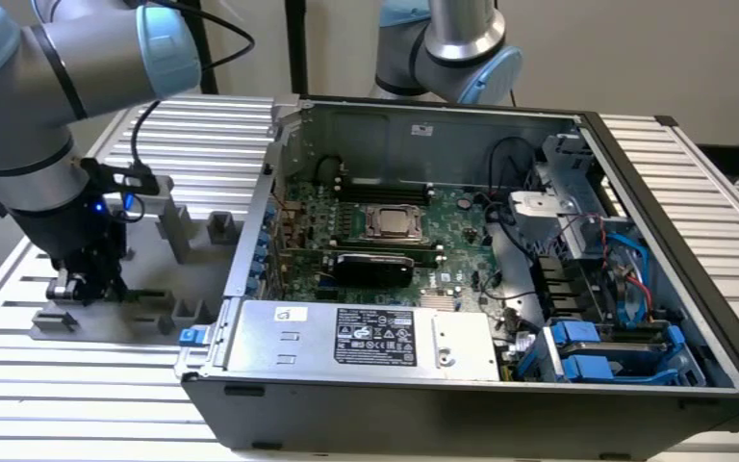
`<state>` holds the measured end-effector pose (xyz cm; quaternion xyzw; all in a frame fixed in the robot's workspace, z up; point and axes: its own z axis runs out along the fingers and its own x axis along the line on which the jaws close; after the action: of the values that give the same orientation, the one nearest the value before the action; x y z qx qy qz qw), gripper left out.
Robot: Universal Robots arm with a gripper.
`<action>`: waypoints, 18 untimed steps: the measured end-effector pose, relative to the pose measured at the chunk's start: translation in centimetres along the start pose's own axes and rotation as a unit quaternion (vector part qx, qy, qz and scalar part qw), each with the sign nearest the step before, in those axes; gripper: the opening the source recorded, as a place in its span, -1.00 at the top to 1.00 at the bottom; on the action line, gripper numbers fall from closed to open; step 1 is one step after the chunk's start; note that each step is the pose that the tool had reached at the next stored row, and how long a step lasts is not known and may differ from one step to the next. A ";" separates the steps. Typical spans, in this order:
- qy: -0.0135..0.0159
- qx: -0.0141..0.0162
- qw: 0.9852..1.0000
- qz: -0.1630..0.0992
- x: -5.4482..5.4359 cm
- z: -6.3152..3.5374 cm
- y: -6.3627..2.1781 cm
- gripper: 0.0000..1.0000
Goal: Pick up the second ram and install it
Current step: 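Pick up the second ram and move it above second insertion slot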
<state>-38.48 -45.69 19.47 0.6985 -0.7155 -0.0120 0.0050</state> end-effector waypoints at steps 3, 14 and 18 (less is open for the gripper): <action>0.000 0.000 1.000 0.000 0.0 0.00 0.00 1.00; 0.000 0.000 1.000 -0.002 0.0 0.00 0.00 1.00; 0.000 0.000 1.000 -0.009 0.0 0.00 0.02 1.00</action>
<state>-38.50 -45.69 19.47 0.7048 -0.7093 -0.0120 0.0051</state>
